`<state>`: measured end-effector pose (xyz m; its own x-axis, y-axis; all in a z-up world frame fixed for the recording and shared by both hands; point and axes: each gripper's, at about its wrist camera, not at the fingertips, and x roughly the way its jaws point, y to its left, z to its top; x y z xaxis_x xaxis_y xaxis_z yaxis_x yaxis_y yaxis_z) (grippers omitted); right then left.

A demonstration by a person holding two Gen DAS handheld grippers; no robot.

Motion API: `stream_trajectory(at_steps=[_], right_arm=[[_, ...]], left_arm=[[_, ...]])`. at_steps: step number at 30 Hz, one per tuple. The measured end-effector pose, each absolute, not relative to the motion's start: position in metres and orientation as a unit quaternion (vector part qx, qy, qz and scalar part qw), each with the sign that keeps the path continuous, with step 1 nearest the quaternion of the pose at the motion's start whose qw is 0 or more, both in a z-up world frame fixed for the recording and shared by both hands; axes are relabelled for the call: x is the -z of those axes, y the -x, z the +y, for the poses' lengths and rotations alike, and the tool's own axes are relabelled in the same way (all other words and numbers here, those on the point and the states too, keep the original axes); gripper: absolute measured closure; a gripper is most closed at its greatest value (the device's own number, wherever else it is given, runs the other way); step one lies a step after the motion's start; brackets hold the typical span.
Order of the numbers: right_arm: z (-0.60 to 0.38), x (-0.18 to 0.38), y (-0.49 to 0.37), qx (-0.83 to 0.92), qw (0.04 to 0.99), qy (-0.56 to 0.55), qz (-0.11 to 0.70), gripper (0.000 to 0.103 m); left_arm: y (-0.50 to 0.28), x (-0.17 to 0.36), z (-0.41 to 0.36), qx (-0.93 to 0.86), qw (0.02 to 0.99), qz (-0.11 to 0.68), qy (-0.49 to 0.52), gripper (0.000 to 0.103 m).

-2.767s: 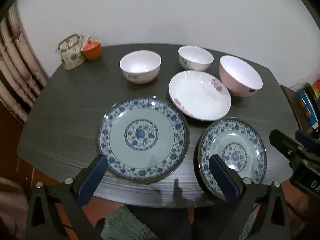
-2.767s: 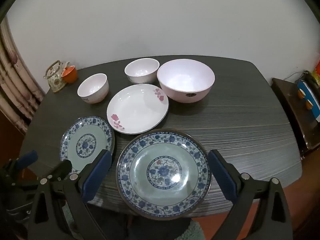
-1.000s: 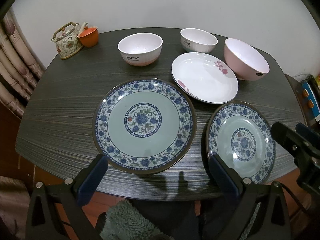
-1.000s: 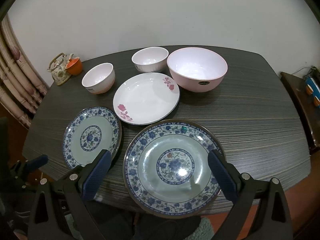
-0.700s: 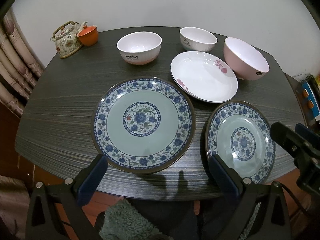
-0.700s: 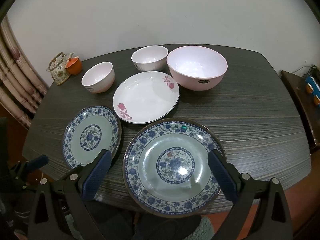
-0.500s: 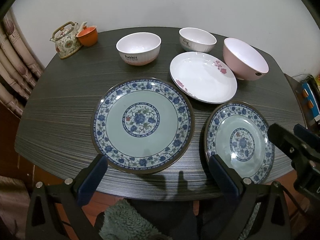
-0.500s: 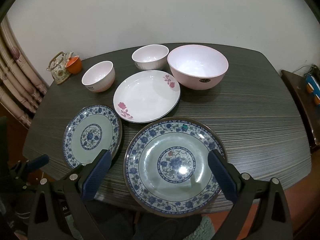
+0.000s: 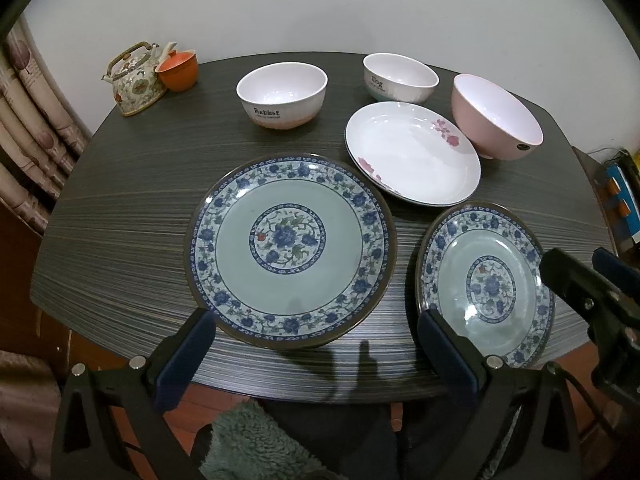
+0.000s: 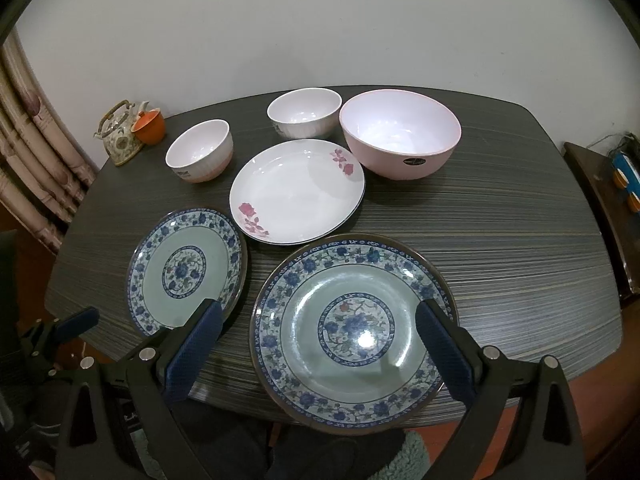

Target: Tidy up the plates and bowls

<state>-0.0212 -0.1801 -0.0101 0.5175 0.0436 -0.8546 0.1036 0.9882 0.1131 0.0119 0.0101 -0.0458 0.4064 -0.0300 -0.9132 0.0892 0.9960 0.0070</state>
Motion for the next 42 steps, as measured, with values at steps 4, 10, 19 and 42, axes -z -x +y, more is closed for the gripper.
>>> stream_trajectory(at_steps=[4,10,19,42], right_arm=[[-0.179,0.01,0.02,0.017,0.868,-0.073,0.492,0.007],[-0.176,0.012,0.02,0.015,0.868,-0.073,0.491,0.007],[-0.169,0.015,0.014,-0.037,0.867,-0.073,0.492,0.008],[-0.146,0.087,-0.086,-0.171,0.772,-0.149,0.594,0.062]], left_arm=[[-0.012,0.047,0.01,0.035,0.837,0.545,-0.028,0.0],[-0.011,0.049,0.013,0.036,0.836,0.546,-0.025,0.0],[-0.025,0.047,0.046,0.05,0.837,0.545,0.022,0.0],[-0.085,0.091,0.176,0.07,0.76,0.589,0.265,0.05]])
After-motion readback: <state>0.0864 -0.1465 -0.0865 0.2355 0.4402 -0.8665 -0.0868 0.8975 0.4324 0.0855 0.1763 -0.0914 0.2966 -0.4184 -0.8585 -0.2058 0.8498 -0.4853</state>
